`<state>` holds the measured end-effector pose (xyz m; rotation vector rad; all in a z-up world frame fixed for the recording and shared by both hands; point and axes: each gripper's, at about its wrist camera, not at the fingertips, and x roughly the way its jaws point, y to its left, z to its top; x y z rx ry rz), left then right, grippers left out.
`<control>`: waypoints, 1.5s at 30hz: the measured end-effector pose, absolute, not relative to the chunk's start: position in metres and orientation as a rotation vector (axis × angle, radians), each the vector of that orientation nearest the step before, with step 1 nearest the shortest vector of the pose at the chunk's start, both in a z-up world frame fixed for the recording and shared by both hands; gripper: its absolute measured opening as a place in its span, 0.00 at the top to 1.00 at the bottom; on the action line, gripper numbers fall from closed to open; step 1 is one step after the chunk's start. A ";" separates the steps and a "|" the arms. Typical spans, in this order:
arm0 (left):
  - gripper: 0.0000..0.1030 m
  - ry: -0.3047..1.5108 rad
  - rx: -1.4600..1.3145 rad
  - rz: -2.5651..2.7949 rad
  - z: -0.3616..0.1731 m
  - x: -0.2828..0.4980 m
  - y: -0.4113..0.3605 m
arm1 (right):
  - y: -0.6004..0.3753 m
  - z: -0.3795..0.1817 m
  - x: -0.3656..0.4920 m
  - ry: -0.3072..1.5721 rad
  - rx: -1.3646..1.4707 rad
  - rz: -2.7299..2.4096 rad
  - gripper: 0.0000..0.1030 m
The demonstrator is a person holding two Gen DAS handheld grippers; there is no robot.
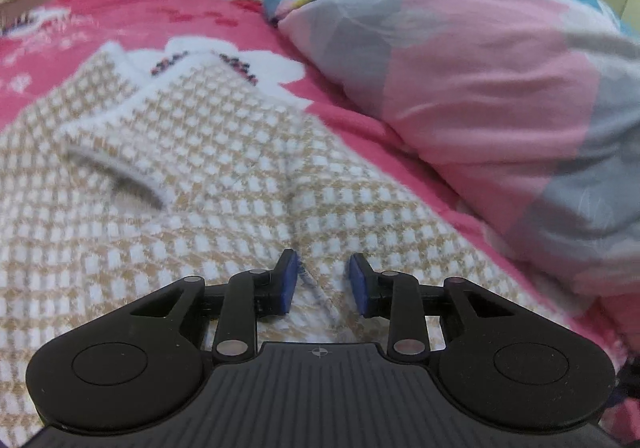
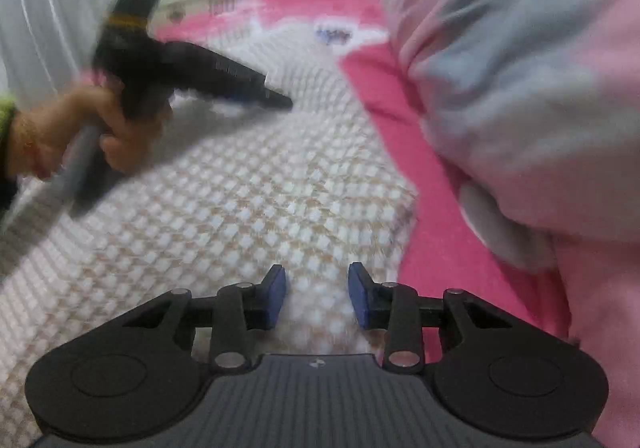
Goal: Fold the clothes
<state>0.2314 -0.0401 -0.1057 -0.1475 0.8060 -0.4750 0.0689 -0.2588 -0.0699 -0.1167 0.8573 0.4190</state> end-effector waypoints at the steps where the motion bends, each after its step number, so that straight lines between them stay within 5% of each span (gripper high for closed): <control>1: 0.70 0.808 -0.143 -0.483 -0.104 0.231 -0.040 | -0.258 -0.066 0.067 0.863 -0.129 0.417 0.64; 9: 0.67 0.677 -0.058 -0.515 -0.057 0.216 -0.052 | -0.265 -0.016 0.067 0.742 -0.122 0.391 0.64; 16: 0.66 0.760 -0.081 -0.492 -0.051 0.206 -0.042 | -0.276 0.006 0.024 0.845 -0.056 0.655 0.63; 21: 0.62 0.846 -0.122 -0.428 -0.047 0.194 -0.004 | -0.252 0.000 -0.037 0.934 -0.242 0.933 0.63; 26: 0.58 0.900 -0.186 -0.336 -0.038 0.167 0.038 | -0.227 -0.050 -0.080 1.008 -0.445 0.949 0.51; 30: 0.54 0.938 -0.251 -0.256 -0.031 0.141 0.078 | -0.225 -0.024 -0.087 0.943 -0.492 0.891 0.51; 38: 0.48 1.025 -0.382 -0.045 -0.039 0.095 0.145 | -0.211 -0.042 -0.092 1.032 -0.421 0.909 0.47; 45: 0.43 0.890 -0.755 0.364 -0.003 0.074 0.268 | -0.224 -0.008 -0.063 1.023 -0.200 0.800 0.45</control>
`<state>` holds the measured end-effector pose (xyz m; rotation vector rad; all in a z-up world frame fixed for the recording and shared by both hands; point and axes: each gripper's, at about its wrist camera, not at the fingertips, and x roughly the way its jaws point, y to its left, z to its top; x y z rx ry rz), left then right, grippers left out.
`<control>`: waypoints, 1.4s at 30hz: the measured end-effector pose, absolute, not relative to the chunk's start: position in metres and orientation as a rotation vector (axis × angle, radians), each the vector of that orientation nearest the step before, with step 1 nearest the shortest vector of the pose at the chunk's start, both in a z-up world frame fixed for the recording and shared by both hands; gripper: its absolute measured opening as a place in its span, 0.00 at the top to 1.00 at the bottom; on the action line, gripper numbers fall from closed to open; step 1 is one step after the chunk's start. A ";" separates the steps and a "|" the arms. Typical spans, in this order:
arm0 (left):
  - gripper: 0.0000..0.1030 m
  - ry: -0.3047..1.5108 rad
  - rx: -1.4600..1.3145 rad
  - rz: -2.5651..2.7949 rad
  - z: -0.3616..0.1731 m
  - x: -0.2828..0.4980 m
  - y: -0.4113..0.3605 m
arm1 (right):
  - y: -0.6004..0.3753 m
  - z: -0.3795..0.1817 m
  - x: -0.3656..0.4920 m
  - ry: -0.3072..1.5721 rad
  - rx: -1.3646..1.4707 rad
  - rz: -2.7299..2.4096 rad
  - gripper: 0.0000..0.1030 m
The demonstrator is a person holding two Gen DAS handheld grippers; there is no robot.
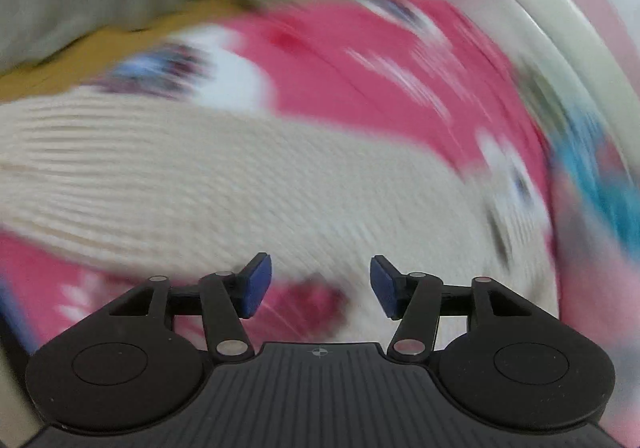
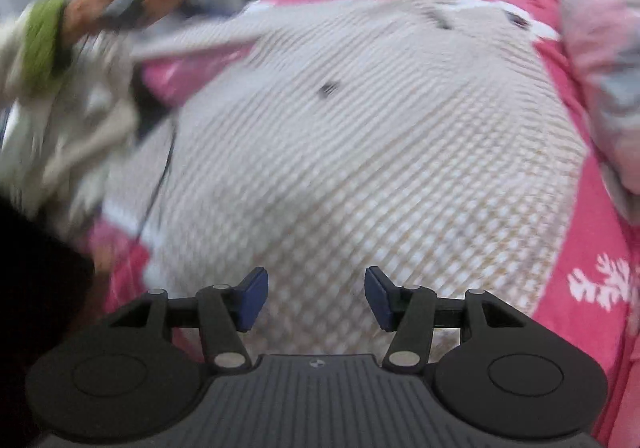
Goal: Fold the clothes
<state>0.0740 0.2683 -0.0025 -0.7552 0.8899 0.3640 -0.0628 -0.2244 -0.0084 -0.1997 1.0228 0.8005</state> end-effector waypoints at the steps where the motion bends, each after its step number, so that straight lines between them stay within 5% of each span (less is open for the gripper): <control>1: 0.40 0.864 -0.819 0.436 0.002 0.070 0.288 | -0.226 -0.006 -0.058 1.027 -0.159 0.782 0.45; 9: 0.40 0.940 -1.245 0.681 -0.047 0.045 0.328 | -0.209 -0.003 -0.041 1.039 -0.010 0.800 0.45; 21: 0.45 0.655 -1.237 0.941 -0.056 0.038 0.343 | -0.055 0.003 0.088 0.850 -0.132 1.020 0.45; 25: 0.82 0.642 -1.113 0.957 -0.058 0.039 0.339 | 0.036 -0.018 0.140 0.755 -0.145 0.981 0.59; 33: 0.91 0.542 -0.851 0.820 -0.026 0.049 0.315 | 0.114 -0.103 0.174 0.788 -0.188 0.864 0.63; 42: 0.92 0.342 -0.374 0.412 0.033 0.067 0.228 | 0.060 -0.079 0.208 0.858 0.125 0.920 0.63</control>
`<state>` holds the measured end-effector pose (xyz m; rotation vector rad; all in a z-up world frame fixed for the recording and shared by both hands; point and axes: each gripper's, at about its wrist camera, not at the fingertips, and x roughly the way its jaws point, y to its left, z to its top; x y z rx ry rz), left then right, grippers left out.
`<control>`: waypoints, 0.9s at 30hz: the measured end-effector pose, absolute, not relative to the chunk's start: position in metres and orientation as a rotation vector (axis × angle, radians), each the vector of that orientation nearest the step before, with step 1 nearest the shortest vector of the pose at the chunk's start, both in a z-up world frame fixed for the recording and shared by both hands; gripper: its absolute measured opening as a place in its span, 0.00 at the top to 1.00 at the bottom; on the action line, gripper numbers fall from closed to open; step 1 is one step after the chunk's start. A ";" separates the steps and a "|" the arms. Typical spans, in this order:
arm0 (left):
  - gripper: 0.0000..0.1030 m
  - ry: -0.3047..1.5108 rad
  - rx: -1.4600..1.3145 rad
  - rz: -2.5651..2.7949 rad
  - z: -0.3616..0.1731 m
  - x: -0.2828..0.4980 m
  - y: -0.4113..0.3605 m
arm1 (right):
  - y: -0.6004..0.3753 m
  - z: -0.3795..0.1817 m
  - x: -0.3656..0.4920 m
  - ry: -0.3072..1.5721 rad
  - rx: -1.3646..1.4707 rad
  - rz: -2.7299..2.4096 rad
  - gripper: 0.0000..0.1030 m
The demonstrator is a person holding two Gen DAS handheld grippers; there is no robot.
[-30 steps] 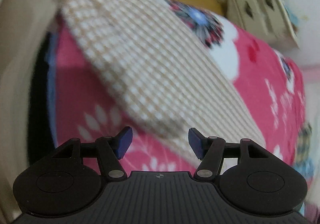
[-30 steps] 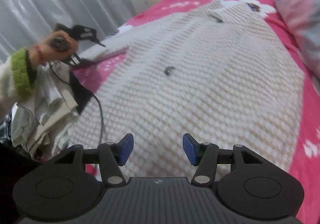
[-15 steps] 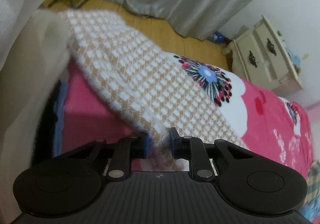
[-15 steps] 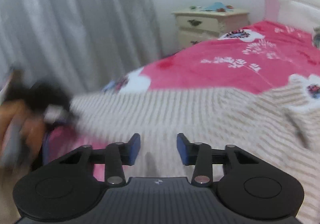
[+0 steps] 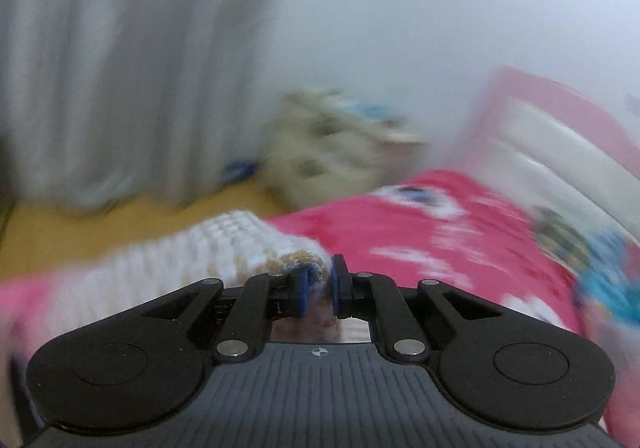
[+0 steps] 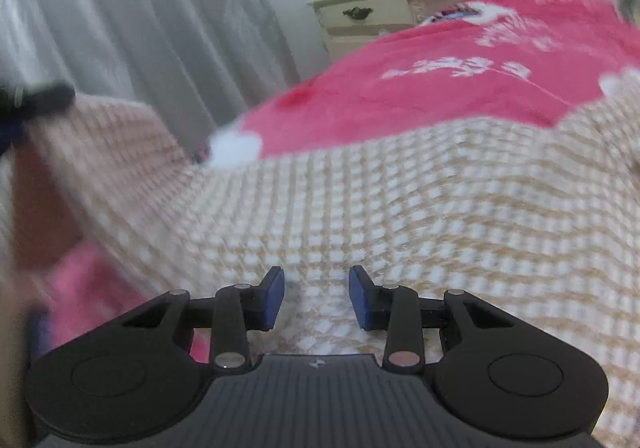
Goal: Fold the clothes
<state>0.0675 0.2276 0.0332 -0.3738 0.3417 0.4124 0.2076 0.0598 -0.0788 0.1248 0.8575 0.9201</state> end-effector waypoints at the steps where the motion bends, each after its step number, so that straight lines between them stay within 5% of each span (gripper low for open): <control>1: 0.92 0.329 -0.294 0.303 0.039 0.064 0.209 | 0.039 -0.068 0.215 0.850 0.185 0.923 0.63; 6: 0.91 0.381 0.160 -0.271 0.042 0.027 0.113 | -0.084 -0.025 0.231 0.811 0.306 0.874 0.59; 14: 0.64 0.794 0.618 -0.749 -0.012 -0.030 0.041 | -0.224 -0.046 0.202 0.945 0.476 0.711 0.53; 20: 0.52 0.910 0.371 -0.753 0.008 -0.023 0.058 | -0.226 -0.051 0.199 0.980 0.596 0.768 0.45; 24: 0.51 0.927 0.141 -0.473 0.008 0.014 0.075 | -0.172 -0.044 0.219 0.982 0.553 0.867 0.22; 27: 0.46 0.882 0.006 -0.248 0.007 0.046 0.095 | -0.128 -0.038 0.227 0.948 0.421 0.905 0.16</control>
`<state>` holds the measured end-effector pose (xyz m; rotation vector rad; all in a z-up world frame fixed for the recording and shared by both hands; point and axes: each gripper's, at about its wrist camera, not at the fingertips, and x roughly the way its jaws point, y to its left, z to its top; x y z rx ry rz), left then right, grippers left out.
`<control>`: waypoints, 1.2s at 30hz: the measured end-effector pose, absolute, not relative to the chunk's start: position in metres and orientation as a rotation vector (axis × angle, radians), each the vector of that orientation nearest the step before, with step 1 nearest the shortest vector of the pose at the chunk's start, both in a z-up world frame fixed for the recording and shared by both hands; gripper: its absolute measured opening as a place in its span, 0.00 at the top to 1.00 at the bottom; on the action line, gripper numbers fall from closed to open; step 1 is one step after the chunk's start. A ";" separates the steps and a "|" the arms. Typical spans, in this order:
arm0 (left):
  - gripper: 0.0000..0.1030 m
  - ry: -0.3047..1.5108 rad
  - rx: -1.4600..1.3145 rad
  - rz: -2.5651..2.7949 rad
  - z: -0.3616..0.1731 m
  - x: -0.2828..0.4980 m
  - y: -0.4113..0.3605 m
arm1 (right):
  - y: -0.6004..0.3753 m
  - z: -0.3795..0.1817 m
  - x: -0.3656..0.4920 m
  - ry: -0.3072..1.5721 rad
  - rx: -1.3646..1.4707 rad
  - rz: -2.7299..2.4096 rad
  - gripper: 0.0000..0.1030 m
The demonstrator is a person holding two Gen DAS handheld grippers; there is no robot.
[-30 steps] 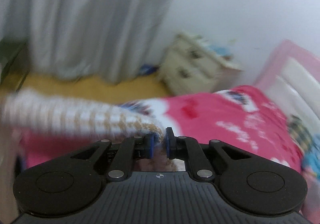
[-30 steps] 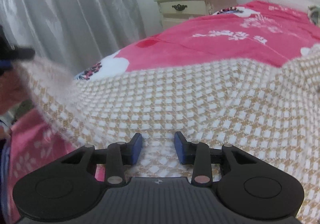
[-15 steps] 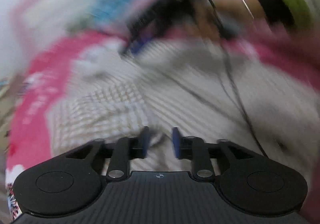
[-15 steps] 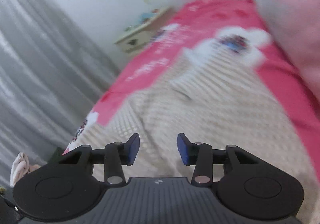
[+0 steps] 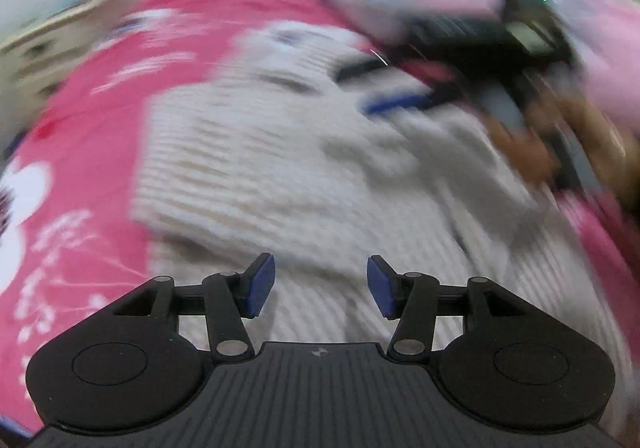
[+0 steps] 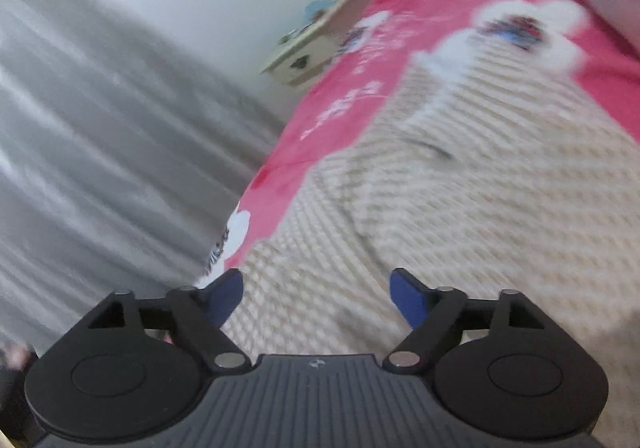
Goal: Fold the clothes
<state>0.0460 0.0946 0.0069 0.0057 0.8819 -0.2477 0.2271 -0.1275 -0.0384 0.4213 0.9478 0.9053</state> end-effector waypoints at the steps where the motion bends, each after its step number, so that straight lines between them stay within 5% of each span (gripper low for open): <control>1: 0.42 0.856 -0.037 -0.174 0.004 0.057 0.102 | -0.112 -0.037 0.230 0.937 0.372 0.907 0.15; 5: 0.38 0.860 -0.043 0.018 -0.011 0.094 0.115 | -0.070 -0.035 0.230 0.913 0.260 0.944 0.15; 13: 0.38 0.815 0.013 0.021 -0.021 0.083 0.109 | -0.003 -0.044 0.201 0.873 -0.146 1.034 0.36; 14: 0.40 0.808 0.007 0.017 -0.023 0.082 0.110 | 0.002 -0.048 0.199 0.886 -0.176 1.024 0.40; 16: 0.55 0.806 0.021 0.018 -0.025 0.082 0.110 | 0.005 -0.052 0.196 0.898 -0.192 1.000 0.64; 19: 0.72 0.791 0.003 0.026 -0.021 0.082 0.113 | -0.011 -0.040 0.191 0.872 -0.128 0.984 0.76; 23: 0.82 0.720 -0.098 -0.032 0.002 0.071 0.117 | -0.043 -0.013 0.180 0.824 -0.044 0.995 0.79; 30: 0.82 0.664 -0.184 -0.322 0.051 0.016 0.087 | -0.126 0.037 0.115 0.728 0.025 1.057 0.79; 36: 0.71 0.873 -0.123 -0.765 0.042 -0.050 0.038 | -0.197 0.014 0.037 0.859 -0.121 0.968 0.57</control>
